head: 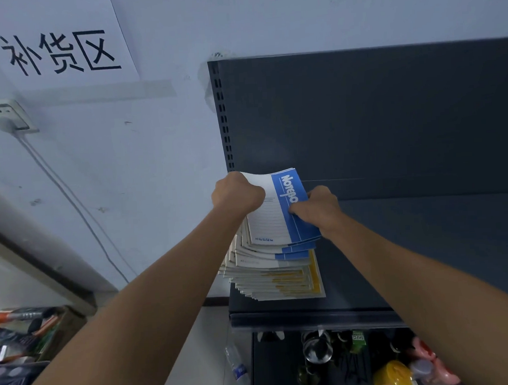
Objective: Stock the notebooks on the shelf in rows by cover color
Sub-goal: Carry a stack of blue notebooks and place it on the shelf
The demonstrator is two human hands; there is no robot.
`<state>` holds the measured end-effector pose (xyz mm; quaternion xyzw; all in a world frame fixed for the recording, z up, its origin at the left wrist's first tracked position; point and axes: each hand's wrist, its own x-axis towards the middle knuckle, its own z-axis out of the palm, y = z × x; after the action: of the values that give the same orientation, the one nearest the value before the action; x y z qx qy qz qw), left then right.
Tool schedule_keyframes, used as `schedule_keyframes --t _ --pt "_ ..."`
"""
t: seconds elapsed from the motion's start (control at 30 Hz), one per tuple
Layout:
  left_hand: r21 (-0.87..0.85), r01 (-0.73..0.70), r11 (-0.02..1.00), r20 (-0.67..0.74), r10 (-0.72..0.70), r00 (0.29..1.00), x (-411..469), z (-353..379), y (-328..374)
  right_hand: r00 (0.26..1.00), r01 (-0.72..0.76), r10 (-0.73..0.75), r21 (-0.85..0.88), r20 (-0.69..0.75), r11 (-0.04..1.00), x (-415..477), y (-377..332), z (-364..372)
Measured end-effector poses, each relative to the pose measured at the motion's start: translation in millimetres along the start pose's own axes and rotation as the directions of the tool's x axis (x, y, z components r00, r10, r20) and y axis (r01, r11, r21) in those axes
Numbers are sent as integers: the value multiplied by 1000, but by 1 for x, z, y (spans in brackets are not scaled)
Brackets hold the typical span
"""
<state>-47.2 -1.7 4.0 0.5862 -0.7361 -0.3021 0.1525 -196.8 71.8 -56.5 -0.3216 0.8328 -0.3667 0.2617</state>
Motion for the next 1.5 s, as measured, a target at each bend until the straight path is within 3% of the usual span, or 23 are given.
schedule_keyframes --t 0.1,0.3,0.5,0.8,1.1,1.3,1.5 --pt "-56 0 998 51 3 999 1 0 1 1000 -3 3 0 -13 1000 2 -1 1" --pt "78 -66 995 37 64 997 1 3 2 998 -39 37 -34 -57 999 0 0 0" --pt "49 -31 998 7 31 1000 4 4 -8 989 -143 146 104 -20 984 7 4 -7" --pt "252 -151 956 34 147 989 3 12 -7 985 -169 170 216 15 962 6 -1 -13" --pt "181 -109 977 22 107 994 6 22 -6 987 -52 -3 331 163 942 -5 -21 -26" --pt "-28 -34 999 -30 33 999 5 8 5 986 -97 25 445 165 890 -14 -30 -36" --pt "-106 -51 993 12 53 999 -6 -3 10 989 -78 23 392 144 917 -26 -29 -44"
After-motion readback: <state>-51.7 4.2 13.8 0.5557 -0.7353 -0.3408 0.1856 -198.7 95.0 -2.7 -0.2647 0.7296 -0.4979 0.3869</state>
